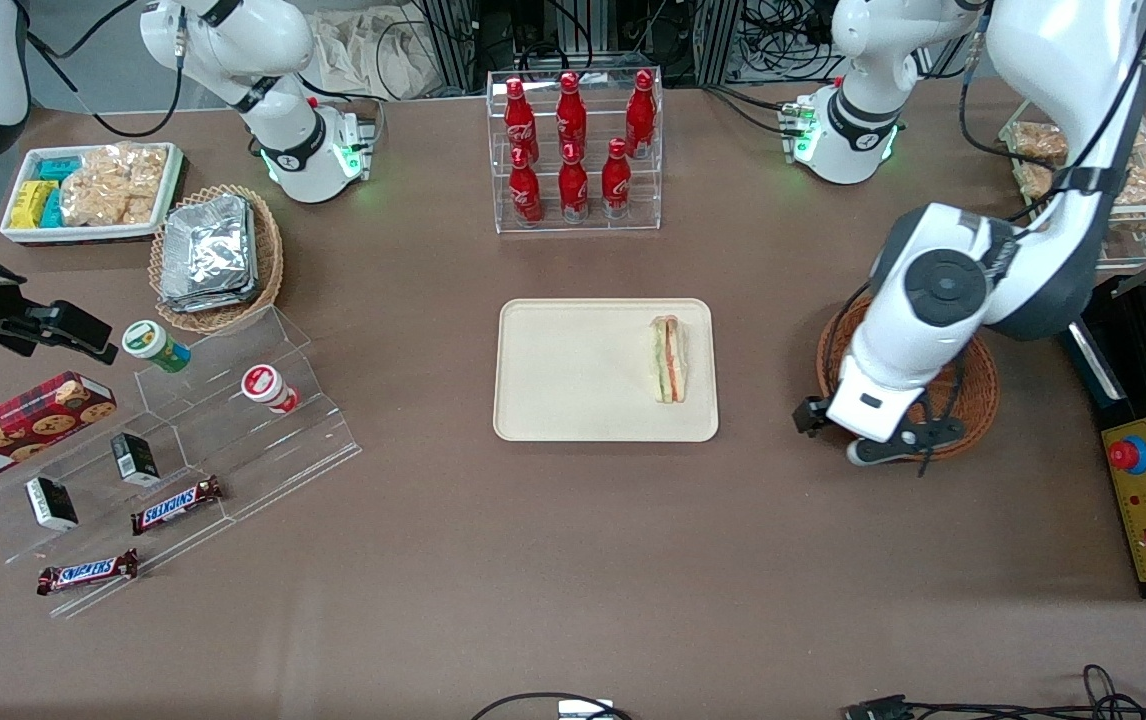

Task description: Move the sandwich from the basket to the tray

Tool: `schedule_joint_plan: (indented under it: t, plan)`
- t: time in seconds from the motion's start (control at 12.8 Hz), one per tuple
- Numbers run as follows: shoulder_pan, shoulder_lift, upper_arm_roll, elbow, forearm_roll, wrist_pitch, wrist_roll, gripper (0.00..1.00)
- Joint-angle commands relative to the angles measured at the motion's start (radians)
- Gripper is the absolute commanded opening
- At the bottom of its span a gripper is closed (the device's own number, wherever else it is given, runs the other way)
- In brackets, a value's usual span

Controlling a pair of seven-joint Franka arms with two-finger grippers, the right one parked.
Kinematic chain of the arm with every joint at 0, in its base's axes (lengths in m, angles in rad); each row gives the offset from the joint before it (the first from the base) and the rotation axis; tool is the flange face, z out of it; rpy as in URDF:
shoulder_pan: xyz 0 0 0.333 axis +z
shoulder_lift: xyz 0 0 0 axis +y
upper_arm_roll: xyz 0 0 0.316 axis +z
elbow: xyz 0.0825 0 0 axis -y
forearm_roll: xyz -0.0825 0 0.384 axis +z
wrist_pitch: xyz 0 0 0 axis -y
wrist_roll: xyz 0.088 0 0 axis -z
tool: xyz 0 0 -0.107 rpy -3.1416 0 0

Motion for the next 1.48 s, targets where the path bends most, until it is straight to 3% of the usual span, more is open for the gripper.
schedule_joint_plan:
  t: [0.0,0.39,0.78,1.4]
  plan:
    - [-0.046,-0.085,0.104,0.025,-0.100,-0.084,0.158,1.00]
    - [-0.087,-0.212,0.271,0.090,-0.242,-0.294,0.427,1.00]
    - [-0.129,-0.247,0.347,0.232,-0.243,-0.533,0.525,1.00]
    - [-0.130,-0.313,0.407,0.234,-0.293,-0.612,0.664,1.00]
